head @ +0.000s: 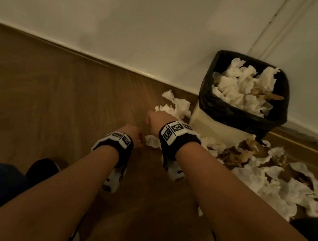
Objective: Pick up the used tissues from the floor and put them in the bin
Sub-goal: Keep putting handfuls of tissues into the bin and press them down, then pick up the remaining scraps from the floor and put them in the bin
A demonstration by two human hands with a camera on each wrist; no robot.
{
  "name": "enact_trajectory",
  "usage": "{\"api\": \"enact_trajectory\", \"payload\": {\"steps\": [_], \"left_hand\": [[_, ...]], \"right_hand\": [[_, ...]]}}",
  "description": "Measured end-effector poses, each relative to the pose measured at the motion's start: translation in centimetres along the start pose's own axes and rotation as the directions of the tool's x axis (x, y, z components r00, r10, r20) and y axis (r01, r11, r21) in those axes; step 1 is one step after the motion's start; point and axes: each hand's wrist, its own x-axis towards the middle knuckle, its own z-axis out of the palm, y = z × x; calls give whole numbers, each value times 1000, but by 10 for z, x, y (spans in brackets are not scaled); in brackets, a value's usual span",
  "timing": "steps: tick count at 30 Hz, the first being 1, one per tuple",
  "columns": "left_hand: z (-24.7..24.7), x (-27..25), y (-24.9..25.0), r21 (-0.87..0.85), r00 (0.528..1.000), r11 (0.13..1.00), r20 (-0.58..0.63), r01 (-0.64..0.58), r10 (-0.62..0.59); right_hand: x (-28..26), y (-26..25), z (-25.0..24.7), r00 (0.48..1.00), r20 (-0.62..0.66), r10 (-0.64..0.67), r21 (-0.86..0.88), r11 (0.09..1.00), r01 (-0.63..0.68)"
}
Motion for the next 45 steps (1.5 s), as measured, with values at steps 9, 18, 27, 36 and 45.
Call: {"api": "enact_trajectory", "payload": {"steps": [9, 18, 27, 36, 45], "left_hand": [[26, -4, 8, 27, 999, 999, 4, 33, -33], [18, -16, 17, 20, 996, 997, 54, 75, -76], [-62, -64, 51, -146, 967, 988, -255, -57, 18], [-157, -168, 132, -316, 816, 887, -568, -337, 108], [-208, -240, 190, -220, 742, 856, -623, -469, 247]], "right_hand": [[-2, 11, 63, 954, 290, 79, -112, 993, -49], [-10, 19, 48, 904, 405, 136, 19, 987, -157], [-61, 21, -39, 979, -117, 167, 479, 873, -92], [-168, 54, -151, 865, -352, 358, 801, 593, 81], [-249, 73, -207, 839, -313, 445, 812, 583, -6]]}}
